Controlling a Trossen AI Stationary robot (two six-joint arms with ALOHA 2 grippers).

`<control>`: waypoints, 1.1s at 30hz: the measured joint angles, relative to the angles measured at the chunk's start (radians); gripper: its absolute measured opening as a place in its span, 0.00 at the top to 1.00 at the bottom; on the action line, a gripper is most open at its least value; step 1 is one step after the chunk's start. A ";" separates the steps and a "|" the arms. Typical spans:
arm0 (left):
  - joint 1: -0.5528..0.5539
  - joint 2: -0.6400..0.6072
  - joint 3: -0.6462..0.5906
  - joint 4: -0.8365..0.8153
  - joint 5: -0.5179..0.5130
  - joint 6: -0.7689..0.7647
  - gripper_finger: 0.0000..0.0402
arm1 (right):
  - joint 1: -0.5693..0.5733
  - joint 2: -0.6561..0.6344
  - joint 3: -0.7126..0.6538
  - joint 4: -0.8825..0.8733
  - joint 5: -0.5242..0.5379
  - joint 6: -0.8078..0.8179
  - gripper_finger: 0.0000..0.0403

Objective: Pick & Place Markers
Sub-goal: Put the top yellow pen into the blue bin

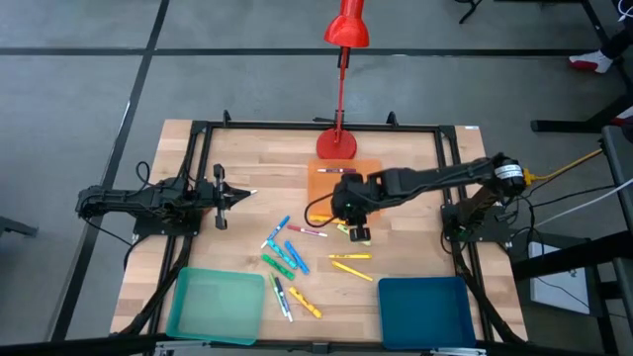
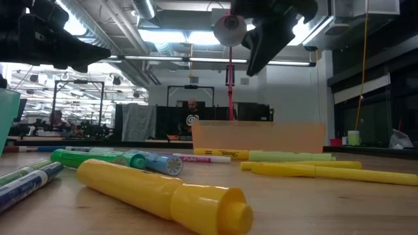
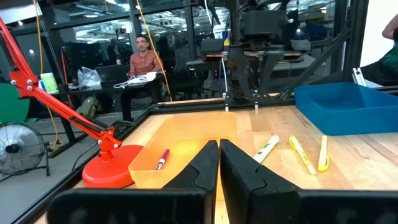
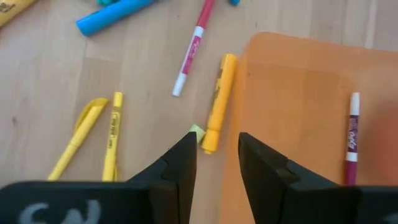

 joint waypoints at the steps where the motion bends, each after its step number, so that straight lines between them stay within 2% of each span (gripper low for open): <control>1: 0.000 0.000 0.000 0.000 0.000 0.000 0.97 | 0.007 0.000 0.000 0.000 0.000 0.001 0.71; 17: 0.000 0.000 0.000 0.000 0.000 0.000 0.98 | 0.131 0.000 0.000 0.001 0.000 0.015 0.71; 33: 0.000 0.000 0.000 0.000 0.000 0.000 0.98 | 0.147 0.000 0.000 0.004 0.000 0.154 0.71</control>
